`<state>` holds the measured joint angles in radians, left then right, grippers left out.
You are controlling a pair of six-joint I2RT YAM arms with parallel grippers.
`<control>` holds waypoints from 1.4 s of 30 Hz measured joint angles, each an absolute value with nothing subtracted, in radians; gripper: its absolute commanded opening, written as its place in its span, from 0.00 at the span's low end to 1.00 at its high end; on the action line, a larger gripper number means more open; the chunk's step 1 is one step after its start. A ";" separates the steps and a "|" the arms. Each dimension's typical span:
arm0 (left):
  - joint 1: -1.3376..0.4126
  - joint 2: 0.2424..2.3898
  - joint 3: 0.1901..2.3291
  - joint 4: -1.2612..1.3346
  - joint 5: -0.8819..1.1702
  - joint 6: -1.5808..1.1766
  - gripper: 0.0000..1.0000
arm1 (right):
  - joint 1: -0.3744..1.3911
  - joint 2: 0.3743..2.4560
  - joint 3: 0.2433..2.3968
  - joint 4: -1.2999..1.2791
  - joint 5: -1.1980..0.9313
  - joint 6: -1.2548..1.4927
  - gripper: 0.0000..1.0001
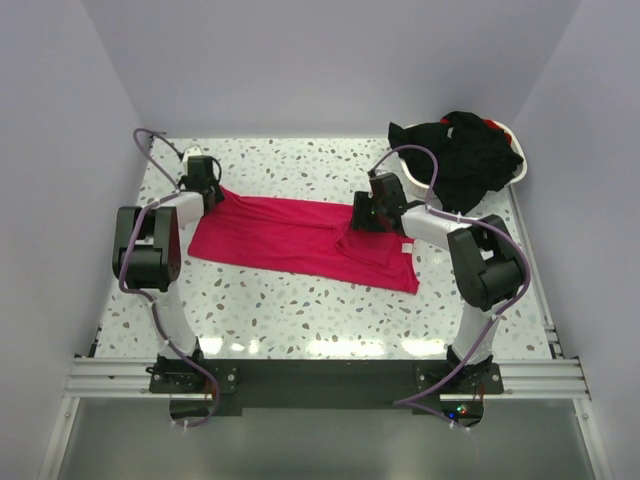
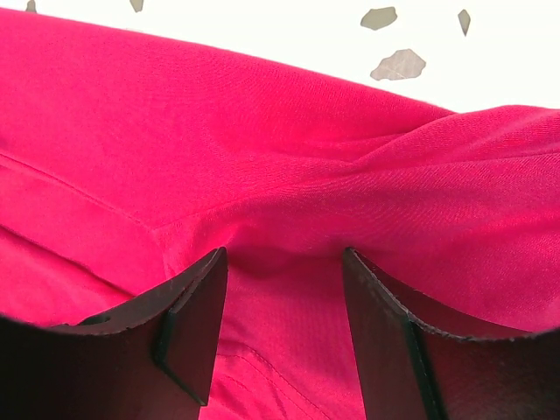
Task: Fold and stack the t-shirts
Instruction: Fold the tshirt
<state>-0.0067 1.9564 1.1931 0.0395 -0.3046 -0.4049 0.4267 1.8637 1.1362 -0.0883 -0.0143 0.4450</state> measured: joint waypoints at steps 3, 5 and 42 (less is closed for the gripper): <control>-0.007 1.963 1.196 0.037 -0.293 -0.405 0.36 | 0.427 1.864 1.136 -0.088 -0.014 0.445 0.59; -0.007 1.971 1.204 0.035 -0.285 -0.404 0.29 | 0.427 1.864 1.135 -0.088 -0.014 0.445 0.59; -0.007 1.782 0.959 0.074 -0.327 -0.429 0.06 | 0.427 1.925 1.184 -0.088 0.010 0.437 0.59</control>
